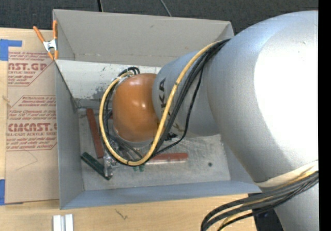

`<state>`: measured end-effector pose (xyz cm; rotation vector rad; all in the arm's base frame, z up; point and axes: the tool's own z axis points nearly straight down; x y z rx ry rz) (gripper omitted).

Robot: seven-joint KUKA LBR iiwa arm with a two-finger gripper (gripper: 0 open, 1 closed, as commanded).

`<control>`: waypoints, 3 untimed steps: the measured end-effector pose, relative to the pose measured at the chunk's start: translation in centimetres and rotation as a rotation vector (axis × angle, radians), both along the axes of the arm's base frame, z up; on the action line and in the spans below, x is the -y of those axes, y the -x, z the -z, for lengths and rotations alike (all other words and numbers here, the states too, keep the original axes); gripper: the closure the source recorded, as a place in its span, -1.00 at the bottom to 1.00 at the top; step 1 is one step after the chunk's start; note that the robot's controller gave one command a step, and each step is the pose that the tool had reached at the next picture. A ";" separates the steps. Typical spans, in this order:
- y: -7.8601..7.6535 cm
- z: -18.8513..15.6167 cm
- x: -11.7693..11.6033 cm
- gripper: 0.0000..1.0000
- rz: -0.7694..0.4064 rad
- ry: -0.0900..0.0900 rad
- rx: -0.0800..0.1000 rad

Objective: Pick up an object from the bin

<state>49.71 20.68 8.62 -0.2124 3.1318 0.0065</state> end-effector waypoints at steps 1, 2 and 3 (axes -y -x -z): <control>0.5 0.3 0.1 -1.00 -0.003 0.006 -0.020; 0.1 0.1 0.0 1.00 0.000 0.001 -0.004; 0.1 0.1 0.0 1.00 -0.001 0.001 -0.003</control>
Offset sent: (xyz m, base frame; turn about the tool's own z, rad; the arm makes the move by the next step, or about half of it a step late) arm 0.0000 0.0000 0.0000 0.0000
